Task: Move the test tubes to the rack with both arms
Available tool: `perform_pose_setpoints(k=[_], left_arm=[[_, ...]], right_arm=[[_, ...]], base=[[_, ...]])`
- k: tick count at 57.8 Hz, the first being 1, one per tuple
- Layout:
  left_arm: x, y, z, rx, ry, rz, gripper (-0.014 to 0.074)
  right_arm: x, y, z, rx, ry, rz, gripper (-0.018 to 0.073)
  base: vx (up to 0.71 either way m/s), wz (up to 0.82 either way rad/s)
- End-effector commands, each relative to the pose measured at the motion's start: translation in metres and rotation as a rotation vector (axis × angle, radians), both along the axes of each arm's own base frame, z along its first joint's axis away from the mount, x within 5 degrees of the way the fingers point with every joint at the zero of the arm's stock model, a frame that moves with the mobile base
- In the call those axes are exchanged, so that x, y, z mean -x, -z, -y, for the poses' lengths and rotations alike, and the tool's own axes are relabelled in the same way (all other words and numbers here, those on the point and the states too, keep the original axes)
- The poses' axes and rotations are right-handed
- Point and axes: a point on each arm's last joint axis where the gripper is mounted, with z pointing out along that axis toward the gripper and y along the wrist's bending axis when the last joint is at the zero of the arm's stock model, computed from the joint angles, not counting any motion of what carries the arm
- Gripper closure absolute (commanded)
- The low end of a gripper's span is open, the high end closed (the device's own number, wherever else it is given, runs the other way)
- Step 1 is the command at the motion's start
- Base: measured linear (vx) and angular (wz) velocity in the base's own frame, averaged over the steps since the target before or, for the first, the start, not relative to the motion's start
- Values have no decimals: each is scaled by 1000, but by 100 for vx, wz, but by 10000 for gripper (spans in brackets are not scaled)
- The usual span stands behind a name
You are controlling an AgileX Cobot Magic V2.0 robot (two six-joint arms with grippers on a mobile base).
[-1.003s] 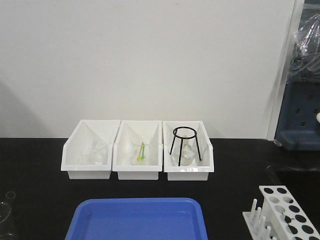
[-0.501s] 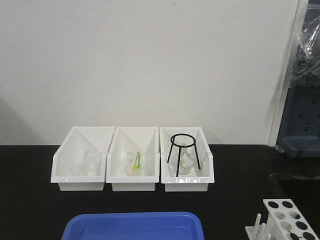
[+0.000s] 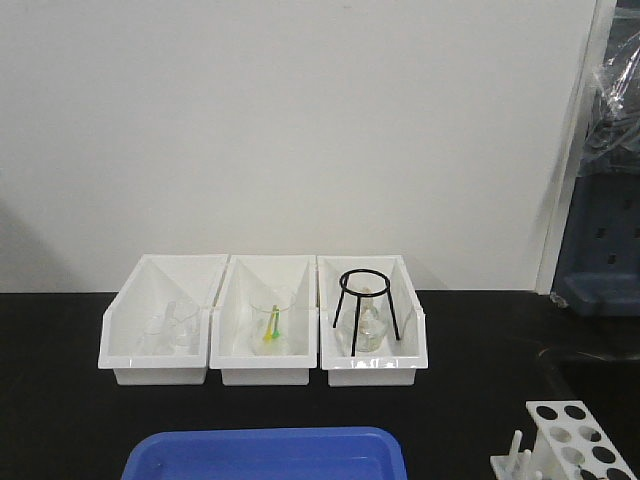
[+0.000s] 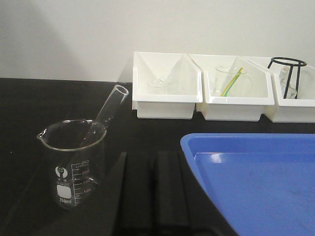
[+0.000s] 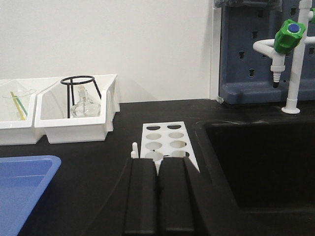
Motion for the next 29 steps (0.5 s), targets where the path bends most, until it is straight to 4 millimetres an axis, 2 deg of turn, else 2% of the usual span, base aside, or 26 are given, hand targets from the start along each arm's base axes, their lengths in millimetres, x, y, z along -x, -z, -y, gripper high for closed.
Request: perform_pose_setpoints(k=[1,11,19,25,29], left_arm=[[1,-17,0,17,-1,122,602],[1,-23,0,22,-3,180,602],[3,-34,-1,64,-4,299,601],[7,-50,-1,82,-2,373,601],[11,-67,-1,42,-3,420,601]], right_arm=[[0,-4,0,3,3,82,568],[0,-5,0,6,3,94,568],[1,-14,0,-10,3,195,568],[5,-32,0,-25,3,271,568],[8,-53,0,21,4,283,568]], base=[[0,0],[0,0],[0,0],[0,0],[0,0]])
